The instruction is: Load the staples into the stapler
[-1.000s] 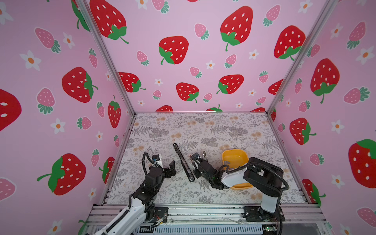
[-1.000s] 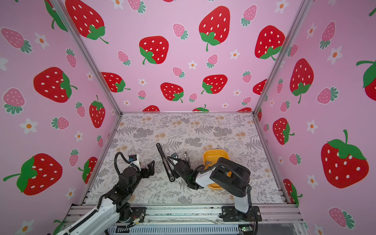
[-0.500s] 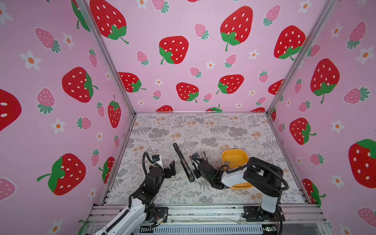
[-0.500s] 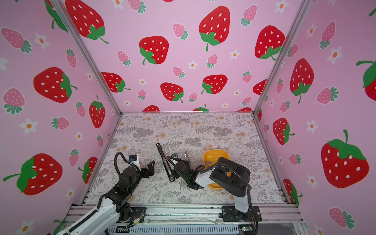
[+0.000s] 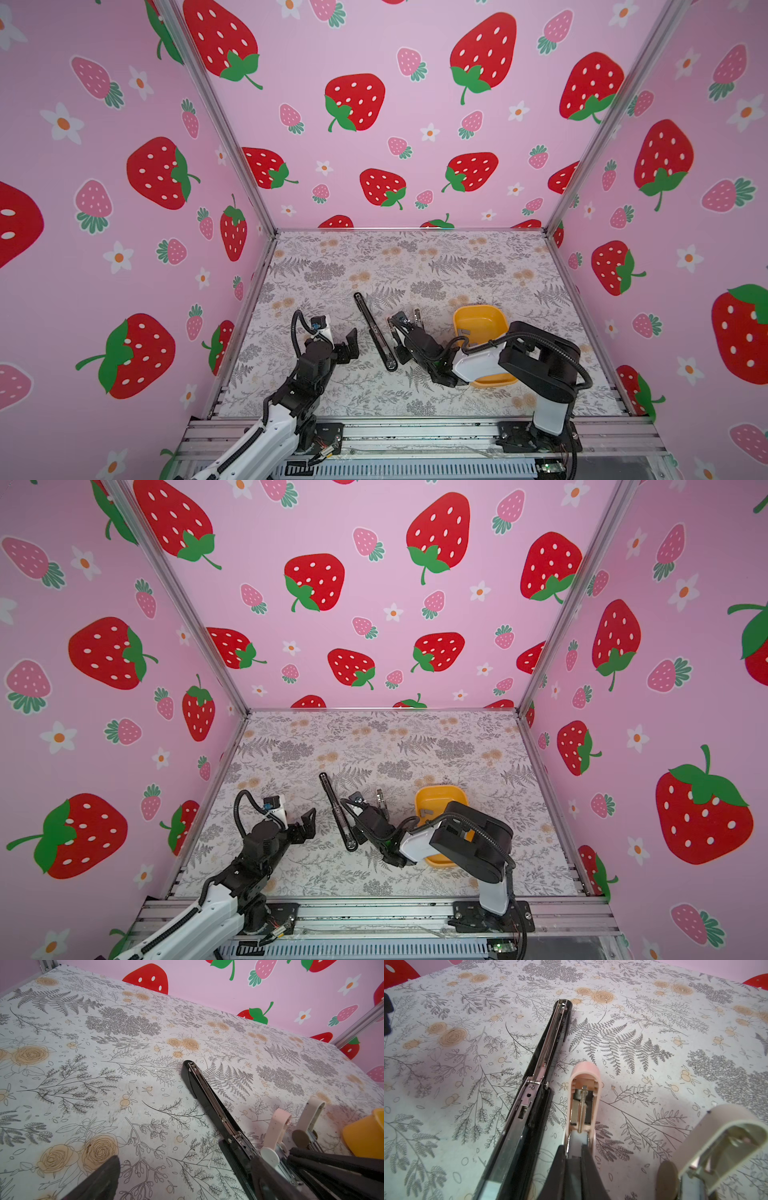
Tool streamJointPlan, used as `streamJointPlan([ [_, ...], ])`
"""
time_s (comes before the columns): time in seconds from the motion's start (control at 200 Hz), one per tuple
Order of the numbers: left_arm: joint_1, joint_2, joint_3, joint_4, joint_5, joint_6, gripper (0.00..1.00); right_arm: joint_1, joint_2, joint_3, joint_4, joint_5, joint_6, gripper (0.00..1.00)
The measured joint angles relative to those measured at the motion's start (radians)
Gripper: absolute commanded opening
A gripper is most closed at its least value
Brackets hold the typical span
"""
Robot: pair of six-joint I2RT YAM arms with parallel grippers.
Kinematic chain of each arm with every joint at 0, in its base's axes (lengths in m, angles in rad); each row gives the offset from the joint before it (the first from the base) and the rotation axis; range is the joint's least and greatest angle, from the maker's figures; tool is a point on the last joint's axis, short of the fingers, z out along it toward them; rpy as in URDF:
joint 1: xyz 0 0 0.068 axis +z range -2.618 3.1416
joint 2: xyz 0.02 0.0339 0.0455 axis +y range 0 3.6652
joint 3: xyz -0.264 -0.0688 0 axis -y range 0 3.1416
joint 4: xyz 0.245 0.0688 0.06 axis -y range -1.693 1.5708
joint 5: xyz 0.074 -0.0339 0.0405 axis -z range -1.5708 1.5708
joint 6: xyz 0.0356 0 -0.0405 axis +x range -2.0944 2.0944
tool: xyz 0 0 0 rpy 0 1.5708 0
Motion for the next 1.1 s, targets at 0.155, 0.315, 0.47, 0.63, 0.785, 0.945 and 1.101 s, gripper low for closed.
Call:
streamJointPlan([
  [0.155, 0.0, 0.0, 0.0, 0.0, 0.0, 0.0, 0.99, 0.0, 0.002, 0.002, 0.002, 0.0, 0.01, 0.07],
  [0.315, 0.0, 0.001, 0.0, 0.0, 0.0, 0.0, 0.99, 0.0, 0.009, 0.002, 0.007, 0.001, 0.014, 0.07],
  [0.47, 0.0, 0.001, 0.0, 0.0, 0.0, 0.0, 0.99, 0.0, 0.01, 0.002, 0.007, 0.002, 0.014, 0.07],
  [0.63, 0.0, 0.001, 0.0, 0.0, 0.0, 0.0, 0.99, 0.0, 0.011, 0.002, 0.01, 0.002, 0.014, 0.07],
  [0.785, 0.0, 0.001, 0.0, 0.0, 0.0, 0.0, 0.99, 0.0, 0.011, 0.002, 0.013, 0.006, 0.013, 0.07],
  [0.945, 0.0, 0.001, 0.0, 0.0, 0.0, 0.0, 0.99, 0.0, 0.011, 0.002, 0.012, 0.016, 0.013, 0.07],
  [1.101, 0.0, 0.005, 0.0, 0.0, 0.0, 0.0, 0.99, 0.0, 0.011, 0.002, 0.012, 0.019, 0.013, 0.07],
])
